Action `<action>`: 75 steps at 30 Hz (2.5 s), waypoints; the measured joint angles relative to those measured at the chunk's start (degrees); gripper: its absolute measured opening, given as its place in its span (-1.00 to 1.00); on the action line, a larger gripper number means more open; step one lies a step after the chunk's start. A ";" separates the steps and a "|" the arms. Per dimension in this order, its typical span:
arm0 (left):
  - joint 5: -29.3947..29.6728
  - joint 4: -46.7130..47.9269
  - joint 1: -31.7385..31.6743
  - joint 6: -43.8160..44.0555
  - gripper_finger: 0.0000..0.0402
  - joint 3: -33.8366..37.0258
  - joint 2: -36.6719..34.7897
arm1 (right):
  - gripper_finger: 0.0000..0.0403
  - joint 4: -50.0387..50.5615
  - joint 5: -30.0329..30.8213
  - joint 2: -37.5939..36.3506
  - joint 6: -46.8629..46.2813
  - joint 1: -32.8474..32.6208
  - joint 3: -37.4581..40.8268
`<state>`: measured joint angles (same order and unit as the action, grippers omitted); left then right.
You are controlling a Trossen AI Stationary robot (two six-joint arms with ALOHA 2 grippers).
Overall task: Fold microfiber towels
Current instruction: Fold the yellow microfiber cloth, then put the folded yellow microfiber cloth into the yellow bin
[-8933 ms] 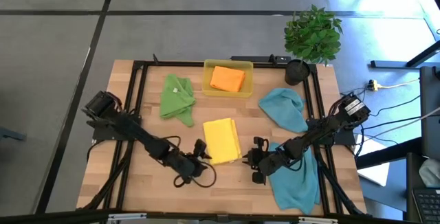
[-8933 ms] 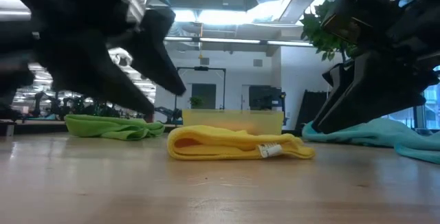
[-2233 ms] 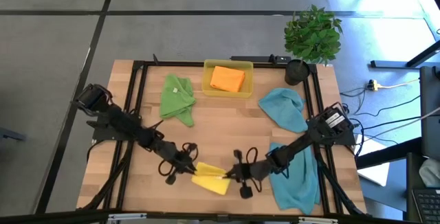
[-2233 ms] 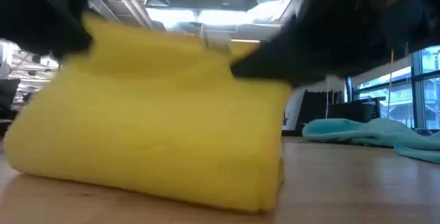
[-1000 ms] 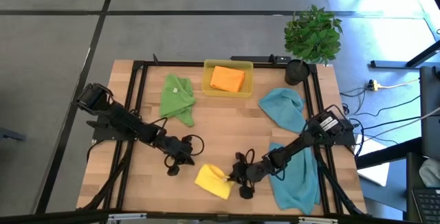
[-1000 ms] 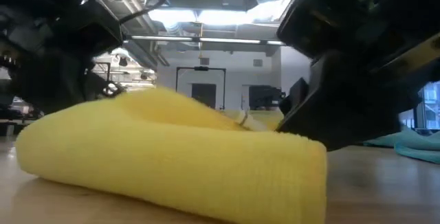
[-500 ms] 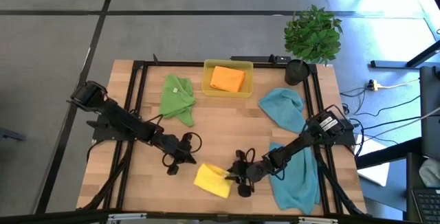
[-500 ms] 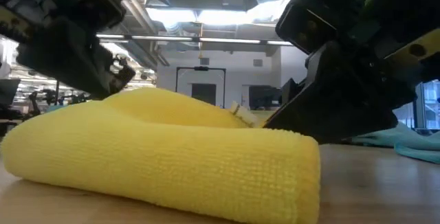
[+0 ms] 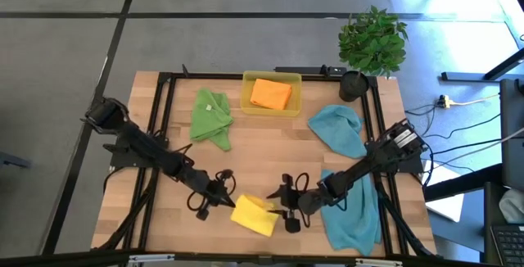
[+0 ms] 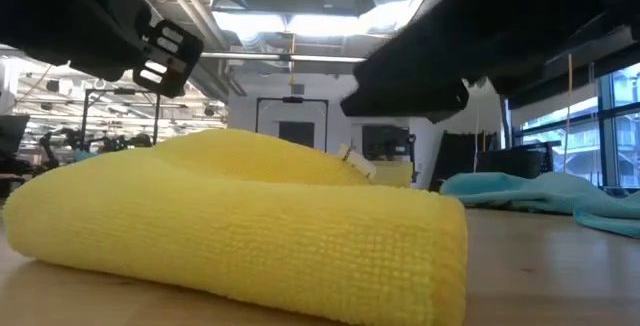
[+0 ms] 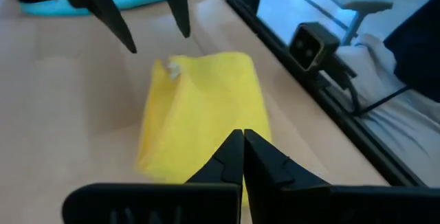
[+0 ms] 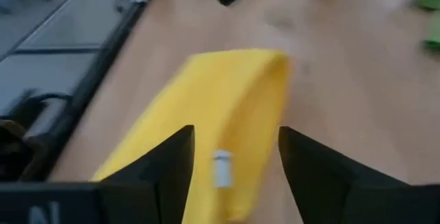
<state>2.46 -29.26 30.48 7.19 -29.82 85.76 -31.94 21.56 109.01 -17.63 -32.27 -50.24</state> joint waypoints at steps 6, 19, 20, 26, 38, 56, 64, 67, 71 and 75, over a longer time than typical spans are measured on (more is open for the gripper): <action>2.08 -5.74 1.49 -3.04 -1.00 -3.21 9.27 | -0.17 -4.44 -4.11 3.73 0.04 -0.26 -0.03; 7.04 -5.58 -2.89 -0.58 -1.00 -6.67 19.53 | -0.85 -0.24 -3.57 6.84 -3.46 0.20 -0.02; 7.04 -5.62 -3.09 -0.32 -1.00 -6.67 19.63 | -0.87 0.48 -3.06 6.84 -3.86 0.24 -0.02; 6.99 -5.20 -3.36 -0.23 -1.00 -6.67 19.65 | -0.86 3.28 -0.39 6.84 -4.71 1.08 -0.04; 5.36 -5.11 -3.36 -0.25 -1.00 -6.67 19.60 | -0.42 6.39 -0.11 1.19 -3.06 0.96 0.00; 5.53 -5.20 -4.24 -0.23 -1.00 -6.67 19.56 | -0.39 -6.98 -8.46 7.57 -4.54 -0.64 -0.02; 8.06 -5.63 -4.26 -0.57 -1.00 -6.67 19.56 | -0.55 -6.25 -10.92 10.76 -6.71 -0.62 -0.14; 10.15 -6.30 -4.21 -2.92 -1.00 -6.64 19.22 | -0.56 -5.67 -10.85 11.15 -7.62 -0.04 -0.28; 12.09 -5.57 -4.17 -6.09 -0.95 -6.58 16.05 | -0.56 -5.23 -11.08 11.28 -7.53 0.80 -0.30; 11.78 -3.01 -3.33 -8.36 -0.77 -6.64 10.69 | -0.57 -4.44 -11.06 11.32 -7.49 1.95 -0.28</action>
<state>14.24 -32.27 27.14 -1.17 -36.47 96.45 -36.38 10.50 120.33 -25.12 -30.32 -50.52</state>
